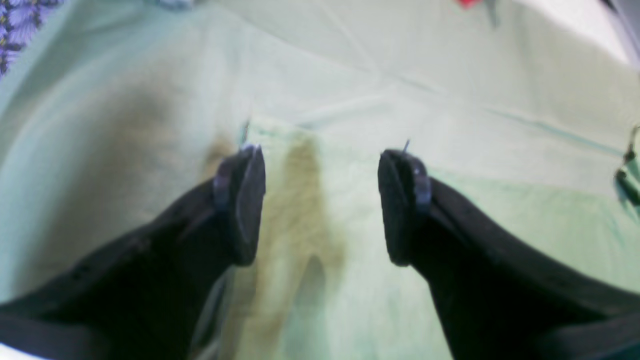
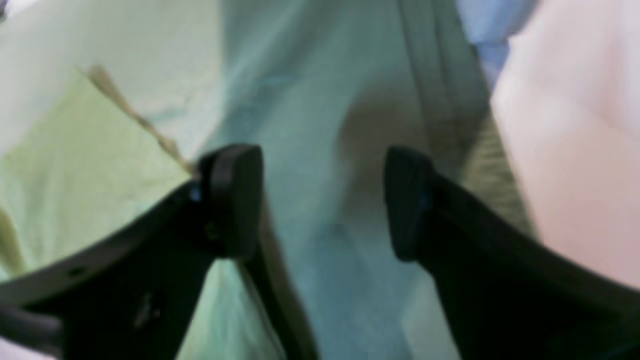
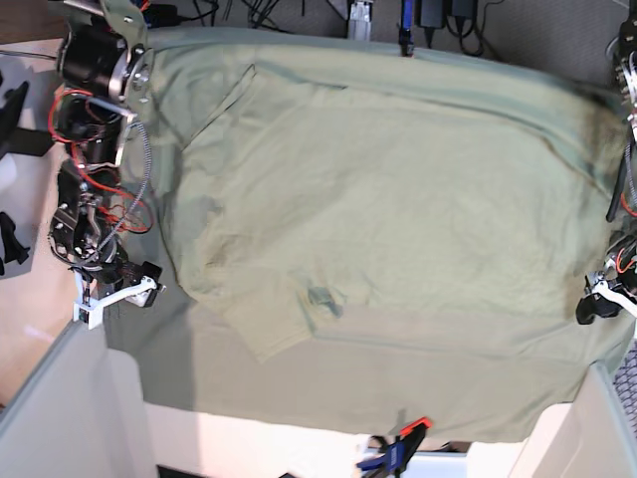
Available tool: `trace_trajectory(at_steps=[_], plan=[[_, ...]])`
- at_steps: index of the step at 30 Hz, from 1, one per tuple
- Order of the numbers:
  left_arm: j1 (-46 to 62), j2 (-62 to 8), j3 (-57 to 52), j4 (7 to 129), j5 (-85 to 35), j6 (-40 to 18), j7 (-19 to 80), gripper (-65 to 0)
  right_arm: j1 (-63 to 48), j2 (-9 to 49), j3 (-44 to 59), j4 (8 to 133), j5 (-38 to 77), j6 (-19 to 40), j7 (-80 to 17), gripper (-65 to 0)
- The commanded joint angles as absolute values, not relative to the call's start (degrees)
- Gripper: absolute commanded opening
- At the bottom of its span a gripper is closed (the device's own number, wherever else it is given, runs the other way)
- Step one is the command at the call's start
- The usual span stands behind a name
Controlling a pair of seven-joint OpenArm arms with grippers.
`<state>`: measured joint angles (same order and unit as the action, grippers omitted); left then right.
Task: Fold the T-shirt properly
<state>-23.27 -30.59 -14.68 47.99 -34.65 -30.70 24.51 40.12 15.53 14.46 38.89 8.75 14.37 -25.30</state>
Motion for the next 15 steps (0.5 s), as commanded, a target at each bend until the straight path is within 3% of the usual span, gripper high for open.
trace_trajectory(at_steps=[1, 15], plan=[[-24.9, -31.8, -14.9, 48.9, -36.2, -31.7, 23.6, -25.9, 42.4, 16.2, 13.6, 37.9, 9.0, 15.3, -24.1, -26.9], [-24.9, -31.8, -14.9, 48.9, -36.6, -31.7, 23.3, -25.9, 42.9, 8.9, 11.8, 36.3, 8.5, 19.8, -23.6, -27.0]])
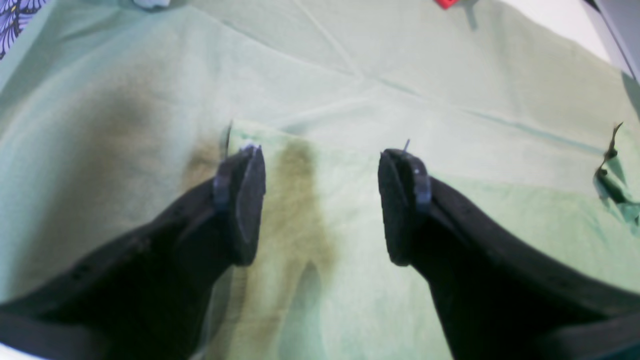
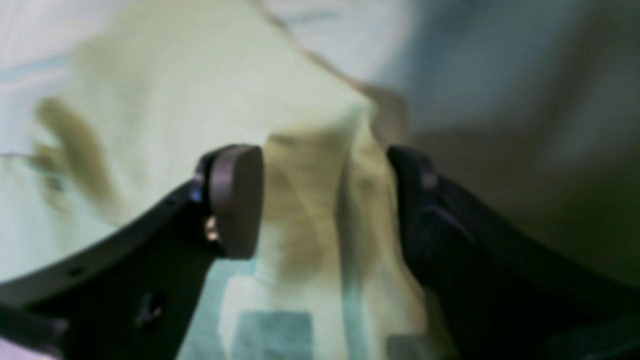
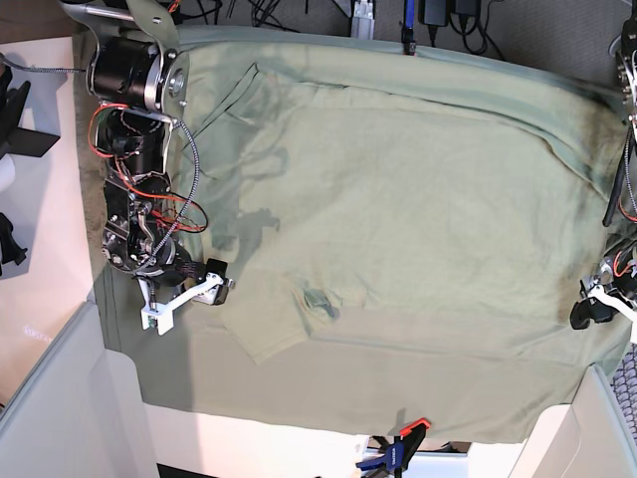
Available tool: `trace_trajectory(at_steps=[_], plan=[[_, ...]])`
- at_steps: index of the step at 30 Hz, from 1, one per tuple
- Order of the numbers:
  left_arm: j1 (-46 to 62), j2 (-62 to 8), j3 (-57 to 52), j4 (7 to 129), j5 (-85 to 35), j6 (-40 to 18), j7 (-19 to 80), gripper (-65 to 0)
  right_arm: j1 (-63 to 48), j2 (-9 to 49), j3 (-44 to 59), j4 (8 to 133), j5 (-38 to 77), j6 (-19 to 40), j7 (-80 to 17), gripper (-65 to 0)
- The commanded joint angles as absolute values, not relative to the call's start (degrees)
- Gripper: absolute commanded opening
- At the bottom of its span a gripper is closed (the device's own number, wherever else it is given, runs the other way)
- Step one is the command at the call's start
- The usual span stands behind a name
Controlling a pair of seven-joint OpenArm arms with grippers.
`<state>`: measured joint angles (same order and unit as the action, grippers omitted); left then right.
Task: Fold the T-shirt properly
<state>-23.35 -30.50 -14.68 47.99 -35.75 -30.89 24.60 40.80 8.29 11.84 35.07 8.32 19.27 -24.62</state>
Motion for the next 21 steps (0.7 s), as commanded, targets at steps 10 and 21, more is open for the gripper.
trace_trajectory(at_steps=[10, 21], plan=[[-24.9, -33.1, -14.9, 48.8, -36.2, -29.1, 22.4, -25.9, 42.5, 9.3, 11.8, 36.3, 7.9, 19.8, -24.3, -27.1], [-33.7, -32.3, -14.9, 32.7, -30.1, -22.3, 18.0, -25.9, 40.3, 9.7, 11.8, 36.4, 8.6, 19.9, -24.2, -27.1]])
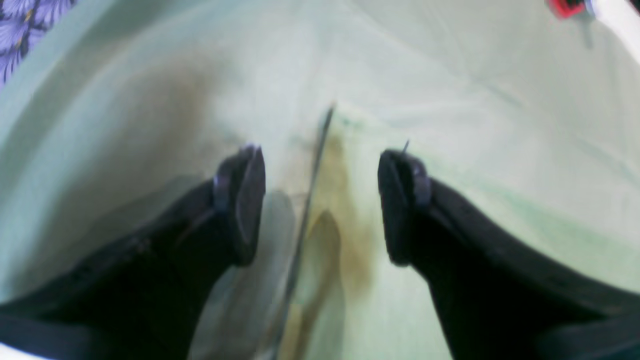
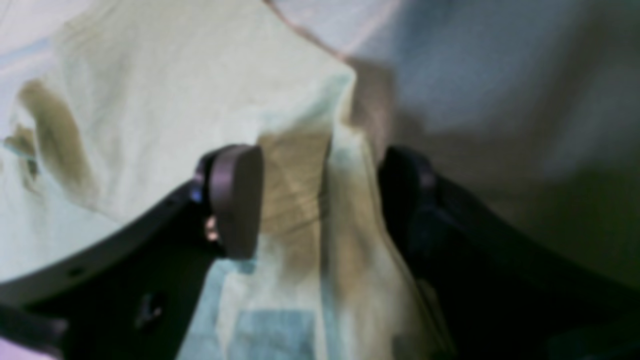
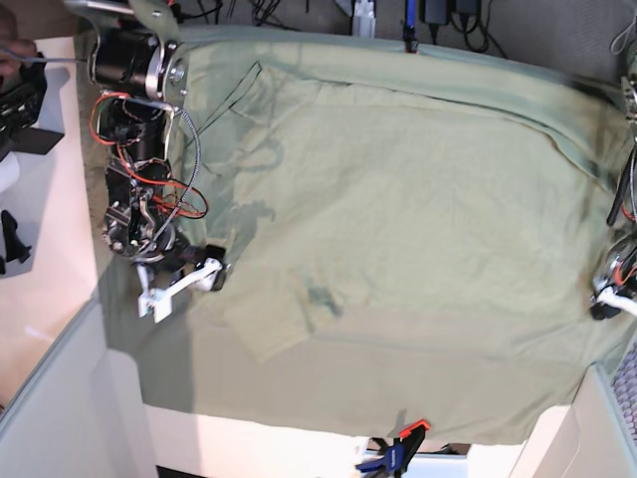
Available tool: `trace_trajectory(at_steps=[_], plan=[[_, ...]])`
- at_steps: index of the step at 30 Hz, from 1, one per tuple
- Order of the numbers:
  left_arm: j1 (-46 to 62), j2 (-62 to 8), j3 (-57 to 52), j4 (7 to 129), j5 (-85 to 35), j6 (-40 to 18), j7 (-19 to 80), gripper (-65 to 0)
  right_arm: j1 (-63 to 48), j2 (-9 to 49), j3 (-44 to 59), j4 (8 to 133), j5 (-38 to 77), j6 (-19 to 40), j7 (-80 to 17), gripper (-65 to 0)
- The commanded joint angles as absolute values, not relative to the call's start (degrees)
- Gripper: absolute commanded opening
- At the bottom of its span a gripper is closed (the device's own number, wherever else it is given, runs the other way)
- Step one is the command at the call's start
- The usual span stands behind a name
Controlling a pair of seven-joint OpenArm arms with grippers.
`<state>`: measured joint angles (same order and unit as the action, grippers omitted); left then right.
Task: Fold the T-shirt properly
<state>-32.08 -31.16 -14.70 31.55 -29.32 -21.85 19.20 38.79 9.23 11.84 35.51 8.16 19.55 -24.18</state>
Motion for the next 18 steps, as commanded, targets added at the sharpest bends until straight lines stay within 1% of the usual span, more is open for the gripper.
trace_trajectory(at_steps=[1, 6, 10, 18], plan=[[-35.0, -32.2, -14.9, 30.2, -29.3, -22.3, 17.3, -25.9, 40.2, 9.7, 11.8, 36.4, 8.6, 19.9, -24.2, -27.1], [-38.0, -32.2, -14.9, 23.2, -27.5, -22.3, 15.2, -25.9, 40.1, 9.7, 11.8, 36.4, 9.6, 19.9, -24.2, -27.1], [-37.9, -31.3, -14.9, 22.5, -26.2, -22.3, 15.3, -25.9, 40.1, 9.6, 11.8, 36.4, 11.9, 19.9, -24.2, -27.1], [-37.9, -28.3, -14.9, 22.5, -25.7, -22.3, 15.2, -25.9, 40.1, 9.7, 11.8, 36.4, 12.0, 19.9, -25.3, -27.1]])
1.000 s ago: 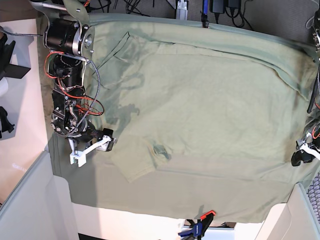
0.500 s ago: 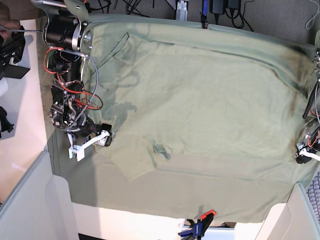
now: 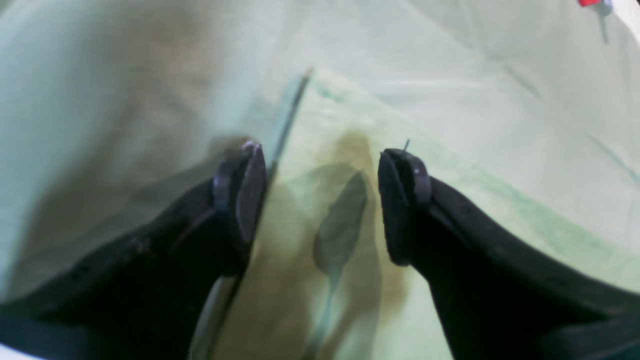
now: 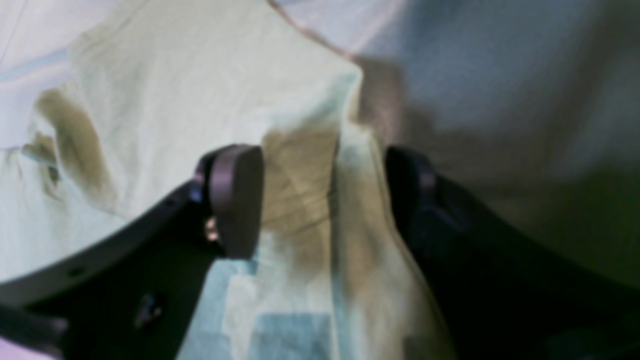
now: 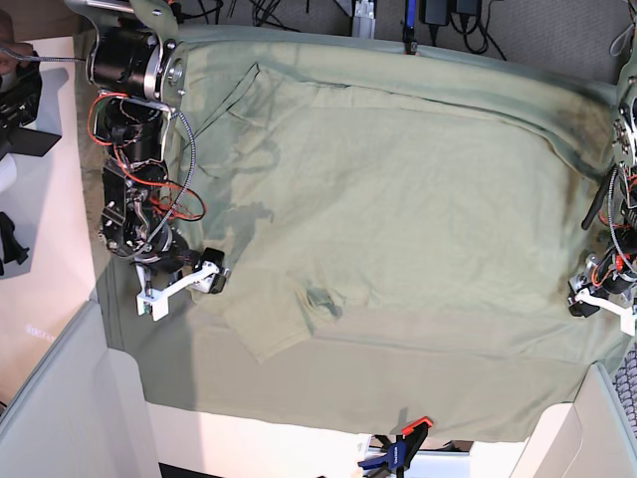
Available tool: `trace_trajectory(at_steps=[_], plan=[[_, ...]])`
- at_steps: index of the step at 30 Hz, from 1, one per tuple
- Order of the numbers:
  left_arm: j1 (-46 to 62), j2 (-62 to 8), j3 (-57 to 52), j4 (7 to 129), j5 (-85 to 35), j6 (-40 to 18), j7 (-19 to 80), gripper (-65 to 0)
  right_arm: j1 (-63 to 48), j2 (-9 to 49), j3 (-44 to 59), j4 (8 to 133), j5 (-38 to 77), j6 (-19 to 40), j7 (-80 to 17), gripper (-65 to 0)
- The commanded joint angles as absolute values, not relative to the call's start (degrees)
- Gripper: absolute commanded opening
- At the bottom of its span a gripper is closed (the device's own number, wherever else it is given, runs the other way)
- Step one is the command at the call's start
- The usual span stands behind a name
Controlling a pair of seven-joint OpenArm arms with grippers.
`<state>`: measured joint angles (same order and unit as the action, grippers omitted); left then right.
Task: Fold the T-shirt properly
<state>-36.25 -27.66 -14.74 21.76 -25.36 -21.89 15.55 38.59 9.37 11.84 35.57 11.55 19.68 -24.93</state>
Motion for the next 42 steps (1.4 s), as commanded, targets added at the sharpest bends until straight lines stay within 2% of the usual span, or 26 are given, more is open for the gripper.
trace_trajectory(at_steps=[1, 4, 8, 15, 18, 20, 24, 27, 28, 30, 32, 37, 42], plan=[[-38.0, -27.9, -14.9, 22.5, -25.5, -22.3, 15.3, -25.9, 40.1, 9.7, 11.8, 36.4, 12.0, 19.9, -25.3, -27.1], [-38.0, -26.9, -14.9, 22.5, -25.3, -24.6, 15.7, -25.9, 40.1, 9.7, 11.8, 36.4, 12.0, 19.9, -25.3, -27.1], [-38.0, -26.4, -14.9, 22.5, -25.7, -24.7, 16.2, -27.2, 40.1, 9.7, 11.8, 36.4, 12.0, 19.9, -25.3, -27.1], [-38.1, -26.4, -14.9, 22.5, -26.9, -28.4, 17.4, -41.6, 40.1, 9.7, 11.8, 36.4, 12.0, 19.9, -25.3, -27.3], [-38.1, -26.6, -14.9, 22.6, -29.3, -32.9, 17.3, -50.3, 40.1, 9.7, 11.8, 36.4, 12.0, 19.9, -25.3, -27.4], [-38.1, -26.7, -14.9, 22.9, -30.7, -34.2, 17.4, -53.7, 40.1, 9.7, 11.8, 36.4, 12.0, 19.9, -25.3, -32.1], [-38.1, -27.5, -14.9, 24.9, -31.1, -34.4, 17.4, -54.5, 40.1, 9.8, 11.8, 36.5, 12.0, 19.9, -25.3, -51.4], [-38.1, -28.5, -14.9, 26.8, -31.1, -35.3, 17.4, -55.3, 40.1, 9.8, 11.8, 36.8, 12.0, 19.9, -25.1, -63.0], [-38.1, -28.8, -14.9, 27.2, -31.1, -35.9, 17.5, -58.1, 40.1, 9.8, 11.8, 37.0, 12.0, 19.9, -25.2, -65.0], [-38.1, -29.4, -14.9, 27.5, -31.1, -38.2, 18.3, -65.0, 40.1, 9.9, 11.8, 37.5, 12.0, 19.9, -25.4, -65.0], [-37.9, -29.6, -14.9, 27.5, -31.0, -40.0, 19.1, -65.0, 40.1, 10.0, 11.8, 38.3, 12.4, 19.9, -25.6, -65.0], [-37.2, -30.7, -14.9, 27.5, -31.7, -40.0, 20.0, -65.0, 40.1, 10.0, 11.8, 42.7, 12.9, 20.0, -28.9, -65.0], [-36.8, -33.4, -14.9, 27.5, -36.9, -40.0, 24.3, -65.0, 36.5, 10.0, 11.8, 52.6, 15.1, 20.0, -34.1, -65.0]])
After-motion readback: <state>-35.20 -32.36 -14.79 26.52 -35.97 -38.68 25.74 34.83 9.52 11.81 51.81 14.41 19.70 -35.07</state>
